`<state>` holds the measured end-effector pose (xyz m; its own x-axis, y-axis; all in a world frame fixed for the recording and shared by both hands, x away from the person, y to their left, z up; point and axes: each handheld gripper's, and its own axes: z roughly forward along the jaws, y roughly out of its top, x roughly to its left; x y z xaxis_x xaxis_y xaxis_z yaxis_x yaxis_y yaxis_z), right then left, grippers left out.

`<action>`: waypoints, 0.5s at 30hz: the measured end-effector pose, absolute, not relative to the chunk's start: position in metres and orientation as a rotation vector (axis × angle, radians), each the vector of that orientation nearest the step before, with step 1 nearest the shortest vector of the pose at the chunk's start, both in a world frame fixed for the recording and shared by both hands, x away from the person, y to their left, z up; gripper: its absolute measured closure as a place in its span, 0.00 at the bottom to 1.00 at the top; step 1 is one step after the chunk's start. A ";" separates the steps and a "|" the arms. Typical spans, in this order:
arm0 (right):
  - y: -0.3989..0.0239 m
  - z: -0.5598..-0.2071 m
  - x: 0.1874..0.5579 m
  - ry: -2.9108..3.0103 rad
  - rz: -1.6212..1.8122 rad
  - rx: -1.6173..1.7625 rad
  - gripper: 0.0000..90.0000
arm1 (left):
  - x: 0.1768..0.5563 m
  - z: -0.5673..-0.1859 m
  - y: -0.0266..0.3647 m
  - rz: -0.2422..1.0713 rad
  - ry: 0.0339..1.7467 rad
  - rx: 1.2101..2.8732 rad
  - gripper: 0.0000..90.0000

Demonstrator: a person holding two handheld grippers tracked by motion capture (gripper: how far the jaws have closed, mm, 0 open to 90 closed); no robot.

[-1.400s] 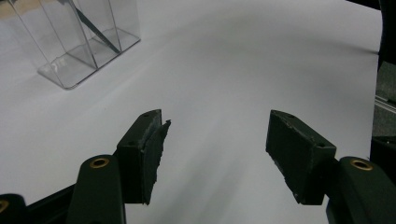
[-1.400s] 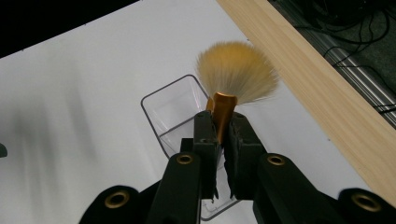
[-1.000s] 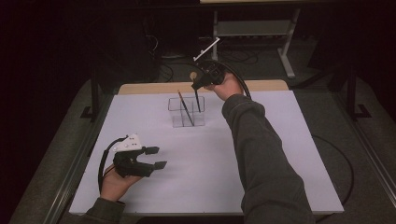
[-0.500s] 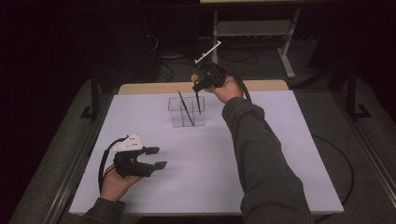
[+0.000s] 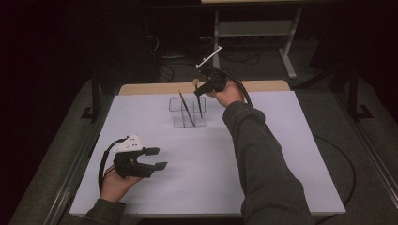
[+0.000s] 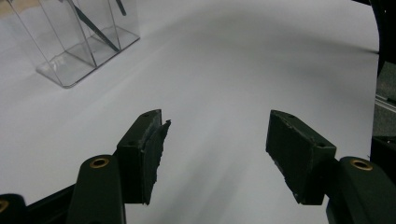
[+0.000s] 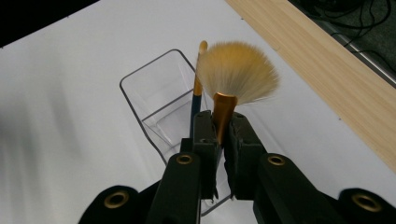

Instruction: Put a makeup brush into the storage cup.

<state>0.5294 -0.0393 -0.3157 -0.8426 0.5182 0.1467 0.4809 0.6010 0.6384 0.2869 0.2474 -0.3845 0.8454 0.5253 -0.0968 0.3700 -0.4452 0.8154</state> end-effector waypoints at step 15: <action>-0.042 -0.330 0.526 2.764 1.064 0.904 0.87 | 0.287 -0.385 0.245 0.204 0.648 2.093 0.40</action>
<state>0.5264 -0.0423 -0.3297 -0.8285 0.5365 0.1604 0.5055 0.5935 0.6263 0.2866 0.2451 -0.3848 0.8488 0.5197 -0.0977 0.3699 -0.4515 0.8120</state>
